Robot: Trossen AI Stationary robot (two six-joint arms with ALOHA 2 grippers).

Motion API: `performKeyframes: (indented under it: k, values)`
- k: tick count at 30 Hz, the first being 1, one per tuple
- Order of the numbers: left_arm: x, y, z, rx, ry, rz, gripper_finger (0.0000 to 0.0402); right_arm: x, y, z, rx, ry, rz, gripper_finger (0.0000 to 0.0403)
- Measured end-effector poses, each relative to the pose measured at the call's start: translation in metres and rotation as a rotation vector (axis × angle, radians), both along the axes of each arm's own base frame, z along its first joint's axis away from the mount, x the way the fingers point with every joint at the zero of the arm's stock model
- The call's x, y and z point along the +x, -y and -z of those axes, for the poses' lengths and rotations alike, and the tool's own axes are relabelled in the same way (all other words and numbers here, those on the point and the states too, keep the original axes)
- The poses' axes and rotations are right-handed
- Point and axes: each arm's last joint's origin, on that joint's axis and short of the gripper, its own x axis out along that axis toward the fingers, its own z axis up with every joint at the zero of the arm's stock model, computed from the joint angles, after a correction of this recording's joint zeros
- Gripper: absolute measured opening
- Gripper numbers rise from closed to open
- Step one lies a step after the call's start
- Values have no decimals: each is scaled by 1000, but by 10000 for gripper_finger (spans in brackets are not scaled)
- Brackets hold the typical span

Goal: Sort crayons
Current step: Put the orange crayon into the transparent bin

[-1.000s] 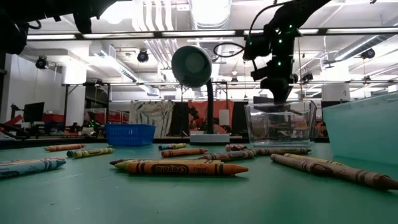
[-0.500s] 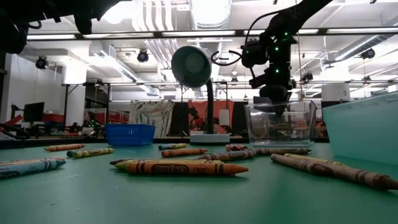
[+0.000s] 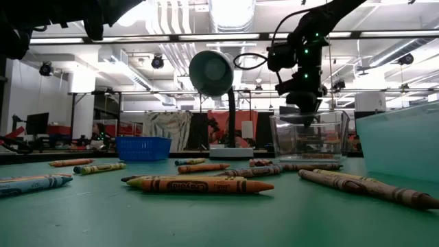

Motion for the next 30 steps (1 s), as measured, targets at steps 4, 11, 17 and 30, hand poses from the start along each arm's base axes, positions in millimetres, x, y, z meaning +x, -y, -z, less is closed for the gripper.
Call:
performKeyframes:
  k: [4,11,17,30]
  values:
    - [5,1,2,-13,-43,14,135,-1,-7,-12,-21,50,21,47]
    - [21,7,-2,-105,-149,69,135,-1,-47,-49,-75,208,-2,47]
    - [44,14,-12,-150,-467,74,135,4,-99,-78,-97,402,-80,47]
    - [55,15,-24,-171,-1001,-64,135,23,-187,-88,-46,682,-342,47]
